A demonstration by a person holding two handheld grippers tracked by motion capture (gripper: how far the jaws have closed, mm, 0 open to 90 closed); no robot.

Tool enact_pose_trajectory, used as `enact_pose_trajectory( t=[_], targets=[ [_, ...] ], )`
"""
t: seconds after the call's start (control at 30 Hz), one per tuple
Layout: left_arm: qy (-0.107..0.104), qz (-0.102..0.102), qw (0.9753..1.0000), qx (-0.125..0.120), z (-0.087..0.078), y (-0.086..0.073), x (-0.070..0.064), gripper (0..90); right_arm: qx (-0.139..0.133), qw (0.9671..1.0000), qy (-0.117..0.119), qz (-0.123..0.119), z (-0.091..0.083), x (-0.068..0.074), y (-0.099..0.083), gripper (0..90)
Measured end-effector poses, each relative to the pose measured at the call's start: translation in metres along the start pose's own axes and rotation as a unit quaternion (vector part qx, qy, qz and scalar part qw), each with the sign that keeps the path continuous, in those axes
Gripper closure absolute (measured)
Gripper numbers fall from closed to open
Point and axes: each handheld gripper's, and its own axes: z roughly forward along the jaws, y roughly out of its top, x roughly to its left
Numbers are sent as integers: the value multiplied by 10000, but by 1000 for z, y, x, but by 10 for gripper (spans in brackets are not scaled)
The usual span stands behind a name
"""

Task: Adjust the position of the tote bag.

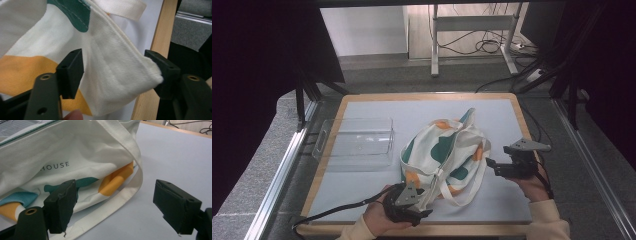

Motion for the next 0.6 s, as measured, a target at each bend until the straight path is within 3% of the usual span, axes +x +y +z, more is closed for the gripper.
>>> enact_pose_trajectory(
  t=[0.03,0.1,0.2,0.23,0.3,0.37,0.6],
  targets=[
    [-63,-74,9999,-55,-2,-1,2,402,2,10000,1,3,0,0,0,197],
    [-182,-415,9987,-249,-8,-4,12,446,-3,10000,-4,7,0,0,0,197],
    [-184,-751,9959,-477,-16,-7,22,536,-5,10000,-3,2,0,0,0,197],
    [-184,-751,9959,-477,-16,-7,22,573,-2,10000,-4,2,0,0,0,197],
    [-243,-949,9937,-550,-18,-9,28,610,2,10000,-4,4,0,0,0,197],
    [-260,-990,9932,-558,-20,-10,31,674,6,10000,-7,-1,0,0,0,197],
    [-290,-1092,9922,-529,-22,-10,35,735,8,10000,-10,10,0,-1,0,197]
  ],
)
